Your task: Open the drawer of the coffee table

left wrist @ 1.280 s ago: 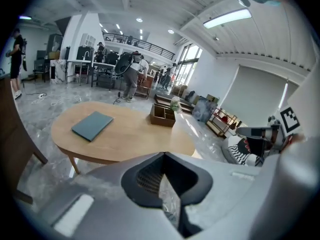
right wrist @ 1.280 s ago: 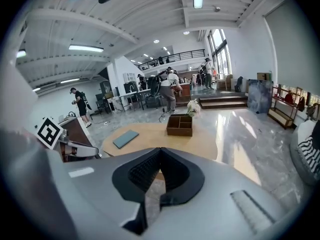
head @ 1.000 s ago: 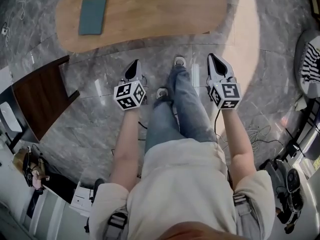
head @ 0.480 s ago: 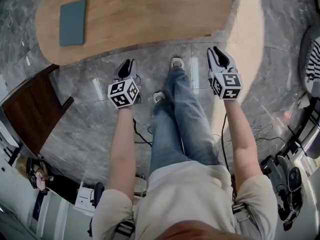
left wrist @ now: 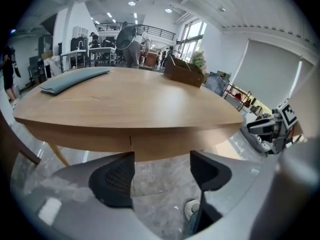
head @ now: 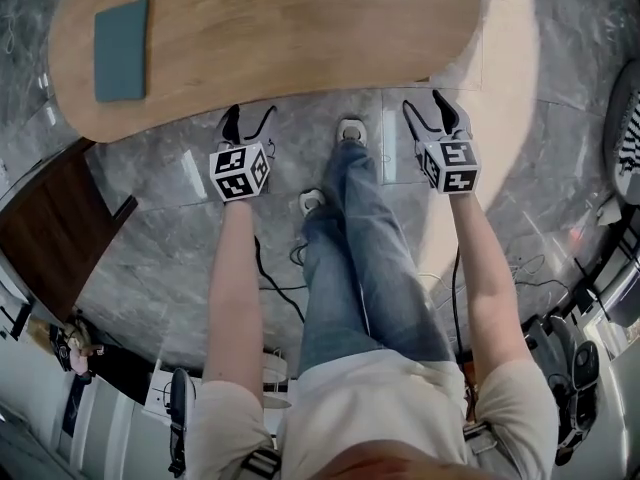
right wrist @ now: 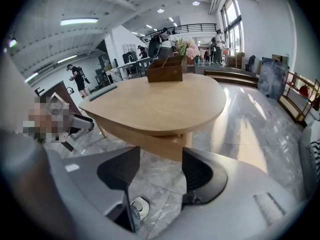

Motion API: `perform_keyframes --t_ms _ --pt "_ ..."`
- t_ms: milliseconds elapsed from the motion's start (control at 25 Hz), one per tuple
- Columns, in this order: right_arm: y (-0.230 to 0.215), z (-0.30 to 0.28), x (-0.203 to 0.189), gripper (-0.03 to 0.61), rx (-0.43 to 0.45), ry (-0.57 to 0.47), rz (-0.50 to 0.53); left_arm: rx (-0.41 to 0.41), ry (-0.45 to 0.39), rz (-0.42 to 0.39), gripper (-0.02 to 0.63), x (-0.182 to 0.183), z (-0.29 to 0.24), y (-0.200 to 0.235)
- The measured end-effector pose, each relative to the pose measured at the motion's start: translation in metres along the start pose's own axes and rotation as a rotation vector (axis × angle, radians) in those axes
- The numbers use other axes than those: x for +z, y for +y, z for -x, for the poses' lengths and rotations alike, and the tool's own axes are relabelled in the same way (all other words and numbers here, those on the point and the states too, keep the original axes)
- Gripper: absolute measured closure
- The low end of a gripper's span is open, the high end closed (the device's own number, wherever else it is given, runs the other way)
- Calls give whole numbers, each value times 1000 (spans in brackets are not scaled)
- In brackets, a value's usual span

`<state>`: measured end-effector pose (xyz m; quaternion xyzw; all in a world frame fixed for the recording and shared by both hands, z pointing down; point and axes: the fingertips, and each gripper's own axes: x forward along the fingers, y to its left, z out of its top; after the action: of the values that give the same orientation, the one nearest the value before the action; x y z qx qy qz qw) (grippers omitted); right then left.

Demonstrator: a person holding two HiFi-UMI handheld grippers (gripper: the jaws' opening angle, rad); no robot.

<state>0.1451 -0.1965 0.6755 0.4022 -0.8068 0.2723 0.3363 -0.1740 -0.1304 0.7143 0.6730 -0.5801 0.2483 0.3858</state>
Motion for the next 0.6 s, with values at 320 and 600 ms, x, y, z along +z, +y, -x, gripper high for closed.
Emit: perform_keyframes --t_ms 320,600 --pt "-14 -37 -14 244 21 36 -3 -4 -19 -63 185 5 -28 4" --pt "-17 -57 -15 225 32 65 10 17 -27 -105 143 17 -39 7"
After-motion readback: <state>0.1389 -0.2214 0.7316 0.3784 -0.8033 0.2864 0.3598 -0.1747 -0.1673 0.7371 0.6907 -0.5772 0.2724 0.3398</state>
